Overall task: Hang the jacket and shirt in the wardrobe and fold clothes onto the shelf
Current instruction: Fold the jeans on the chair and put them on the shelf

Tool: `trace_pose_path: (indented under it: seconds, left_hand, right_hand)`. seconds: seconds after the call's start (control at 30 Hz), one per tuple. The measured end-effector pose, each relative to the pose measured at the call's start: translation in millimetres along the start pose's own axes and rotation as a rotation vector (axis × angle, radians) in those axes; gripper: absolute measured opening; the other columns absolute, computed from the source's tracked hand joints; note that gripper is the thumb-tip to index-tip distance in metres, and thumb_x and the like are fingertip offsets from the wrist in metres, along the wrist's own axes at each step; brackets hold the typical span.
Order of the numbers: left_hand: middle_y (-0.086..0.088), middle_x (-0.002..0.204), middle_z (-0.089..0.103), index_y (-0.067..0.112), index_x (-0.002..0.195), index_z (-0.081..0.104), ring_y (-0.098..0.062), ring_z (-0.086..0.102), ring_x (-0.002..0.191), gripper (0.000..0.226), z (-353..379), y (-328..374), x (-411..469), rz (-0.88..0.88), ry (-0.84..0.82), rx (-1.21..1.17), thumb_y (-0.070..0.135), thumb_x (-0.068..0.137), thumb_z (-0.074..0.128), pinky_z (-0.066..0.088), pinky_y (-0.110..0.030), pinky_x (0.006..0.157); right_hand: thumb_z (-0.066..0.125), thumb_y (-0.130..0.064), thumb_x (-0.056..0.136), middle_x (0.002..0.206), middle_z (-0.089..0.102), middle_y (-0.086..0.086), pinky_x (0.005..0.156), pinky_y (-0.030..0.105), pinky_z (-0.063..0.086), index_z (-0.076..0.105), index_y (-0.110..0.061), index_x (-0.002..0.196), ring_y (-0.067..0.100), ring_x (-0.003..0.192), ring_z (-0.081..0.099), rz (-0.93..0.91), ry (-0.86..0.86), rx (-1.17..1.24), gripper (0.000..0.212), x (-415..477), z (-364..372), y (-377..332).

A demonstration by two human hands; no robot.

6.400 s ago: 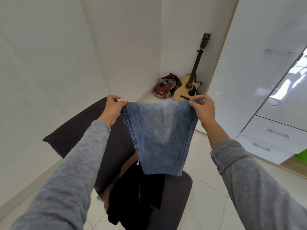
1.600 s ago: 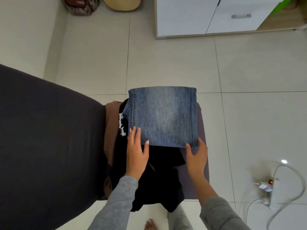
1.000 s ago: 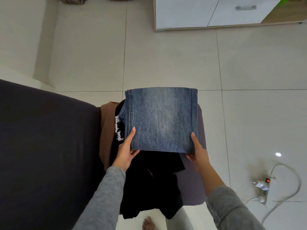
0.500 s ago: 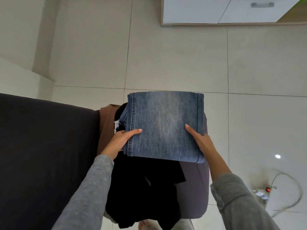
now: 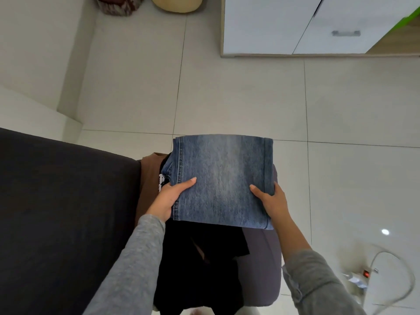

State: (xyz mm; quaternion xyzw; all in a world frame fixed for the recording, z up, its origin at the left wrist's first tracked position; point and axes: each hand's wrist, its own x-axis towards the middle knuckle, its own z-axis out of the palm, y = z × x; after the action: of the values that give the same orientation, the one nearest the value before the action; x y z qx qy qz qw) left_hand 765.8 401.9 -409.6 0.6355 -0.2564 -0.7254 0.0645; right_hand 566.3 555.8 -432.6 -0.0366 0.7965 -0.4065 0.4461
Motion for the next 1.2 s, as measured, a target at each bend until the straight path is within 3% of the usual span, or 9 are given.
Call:
trace_pose_path:
  seconds: [0.13,0.37,0.43,0.53,0.6,0.7,0.9,1.07,1.2]
  left_hand:
    - [-0.009,0.104,0.071,0.008,0.113,0.063,-0.023,0.07,0.089,0.035,2.2,5.3,-41.1,0.119,-0.011,-0.039,0.016,0.08,0.073,0.056,-0.031,0.069]
    - [-0.01,0.11,0.069,0.009,0.115,0.061,-0.026,0.066,0.1,0.045,15.0,62.4,-166.5,0.437,-0.114,-0.085,0.019,0.074,0.076,0.051,-0.042,0.093]
    - [-0.007,0.113,0.068,0.011,0.118,0.06,-0.024,0.066,0.102,0.05,18.1,79.1,-220.4,0.557,-0.186,-0.06,0.023,0.072,0.077,0.051,-0.041,0.093]
    - [-0.006,0.113,0.068,0.012,0.118,0.06,-0.022,0.067,0.099,0.052,23.7,97.1,-302.6,0.711,-0.258,-0.037,0.023,0.071,0.078,0.053,-0.039,0.087]
    - [-0.006,0.107,0.07,0.012,0.113,0.062,-0.022,0.069,0.092,0.042,29.7,106.6,-343.8,0.749,-0.34,-0.071,0.021,0.074,0.076,0.053,-0.038,0.08]
    - [-0.004,0.089,0.074,0.013,0.099,0.066,-0.019,0.071,0.078,0.014,44.1,116.2,-397.4,0.766,-0.483,-0.11,0.015,0.085,0.061,0.051,-0.037,0.074]
    - [-0.005,0.095,0.073,0.012,0.105,0.065,-0.02,0.07,0.084,0.033,97.7,120.8,-461.1,0.808,-0.626,-0.034,0.015,0.072,0.066,0.052,-0.038,0.077]
    - [-0.006,0.095,0.073,0.011,0.103,0.066,-0.023,0.069,0.085,0.032,181.8,127.9,-480.2,0.811,-0.709,0.006,0.011,0.071,0.07,0.051,-0.04,0.08]
    - [-0.006,0.098,0.073,0.012,0.105,0.066,-0.023,0.069,0.087,0.039,268.2,135.5,-490.4,0.841,-0.787,0.061,0.013,0.067,0.075,0.051,-0.037,0.077]
  right_hand:
    - [0.073,-0.028,0.079,0.12,0.058,0.004,0.093,0.04,0.048,0.05,-0.012,0.127,0.023,0.105,0.056,-0.096,0.003,0.029,0.056,-28.7,-15.0,-25.8]
    - [0.074,-0.019,0.078,0.105,0.06,-0.002,0.072,0.026,0.05,0.053,-0.017,0.108,0.015,0.09,0.06,-0.364,-0.004,0.202,0.037,-123.8,-59.9,-124.6]
    - [0.075,-0.018,0.077,0.102,0.061,-0.003,0.068,0.024,0.049,0.055,-0.014,0.107,0.011,0.088,0.06,-0.426,-0.02,0.263,0.036,-169.0,-81.7,-155.9]
    - [0.08,-0.03,0.07,0.108,0.066,0.0,0.075,0.03,0.052,0.06,-0.01,0.111,0.018,0.095,0.064,-0.495,-0.052,0.379,0.05,-239.5,-120.7,-196.9]
    - [0.08,-0.038,0.067,0.11,0.066,-0.001,0.077,0.031,0.052,0.059,-0.012,0.113,0.018,0.099,0.064,-0.534,-0.069,0.429,0.057,-278.9,-144.0,-219.0]
    - [0.077,-0.036,0.07,0.109,0.065,-0.002,0.079,0.03,0.051,0.057,-0.017,0.107,0.017,0.099,0.062,-0.611,-0.093,0.446,0.046,-328.7,-179.5,-240.6]
    - [0.078,-0.025,0.069,0.111,0.067,0.004,0.079,0.034,0.052,0.061,-0.016,0.106,0.021,0.099,0.065,-0.704,-0.049,0.542,0.041,-386.4,-258.4,-250.9]
    - [0.076,-0.023,0.063,0.116,0.066,0.007,0.092,0.043,0.05,0.059,-0.01,0.118,0.026,0.106,0.063,-0.785,-0.013,0.576,0.059,-393.6,-341.8,-259.9]
    - [0.08,-0.022,0.065,0.109,0.069,0.006,0.081,0.036,0.053,0.061,-0.009,0.116,0.023,0.099,0.066,-0.821,0.08,0.635,0.056,-382.6,-416.4,-272.9]
